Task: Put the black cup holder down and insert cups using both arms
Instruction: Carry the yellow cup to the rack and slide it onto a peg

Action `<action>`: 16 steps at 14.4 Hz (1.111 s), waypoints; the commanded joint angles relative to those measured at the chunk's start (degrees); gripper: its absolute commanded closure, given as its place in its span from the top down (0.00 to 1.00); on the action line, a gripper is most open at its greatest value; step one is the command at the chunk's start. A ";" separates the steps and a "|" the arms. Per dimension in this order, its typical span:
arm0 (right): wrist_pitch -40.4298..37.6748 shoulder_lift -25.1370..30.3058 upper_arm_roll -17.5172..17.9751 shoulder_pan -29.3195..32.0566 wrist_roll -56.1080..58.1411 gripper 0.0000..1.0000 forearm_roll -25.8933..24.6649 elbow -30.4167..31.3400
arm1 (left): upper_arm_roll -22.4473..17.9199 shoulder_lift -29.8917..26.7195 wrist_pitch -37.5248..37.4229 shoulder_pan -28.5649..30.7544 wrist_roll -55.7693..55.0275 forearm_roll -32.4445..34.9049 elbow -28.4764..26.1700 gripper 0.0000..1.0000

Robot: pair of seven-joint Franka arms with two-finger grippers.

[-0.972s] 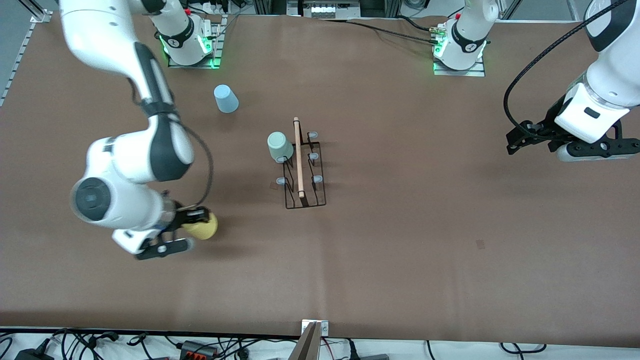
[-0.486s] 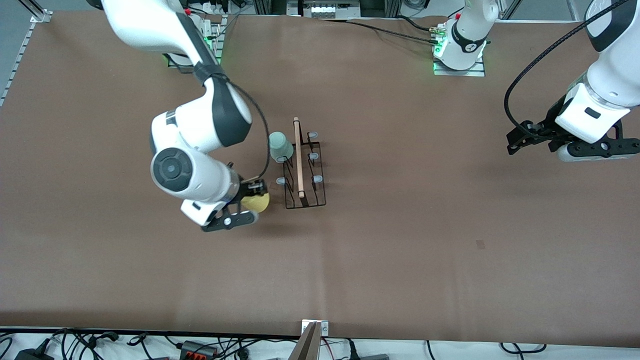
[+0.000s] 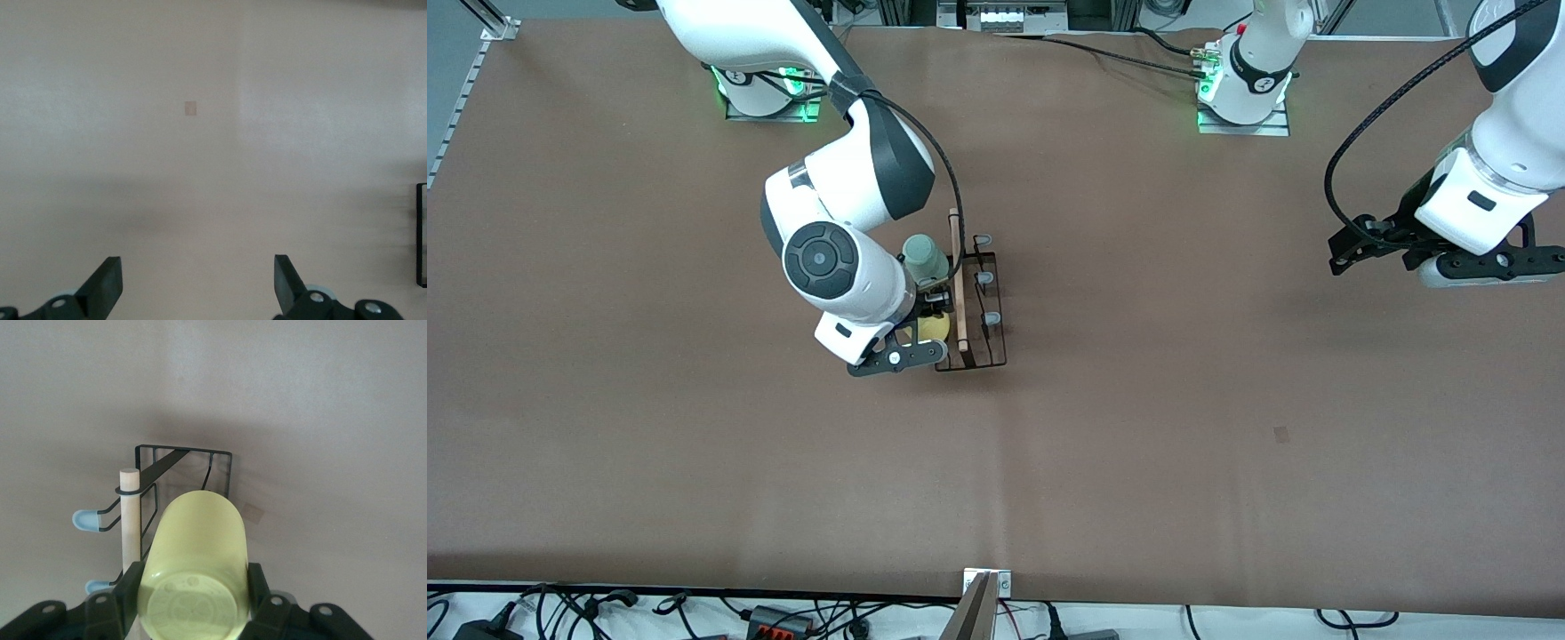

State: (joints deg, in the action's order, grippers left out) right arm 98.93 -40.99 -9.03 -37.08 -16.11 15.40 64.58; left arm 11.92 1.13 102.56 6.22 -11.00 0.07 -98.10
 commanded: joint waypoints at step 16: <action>3.28 -3.57 -0.46 -1.24 -1.21 0.25 -1.77 2.83 | 0.12 0.36 -1.31 0.37 0.10 -0.95 1.33 1.00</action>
State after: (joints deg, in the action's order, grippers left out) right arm 101.12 -44.35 -9.13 -37.62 -16.24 13.76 66.98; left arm 11.92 1.13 102.49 6.22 -11.00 0.07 -98.10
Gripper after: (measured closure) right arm 0.335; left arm 0.000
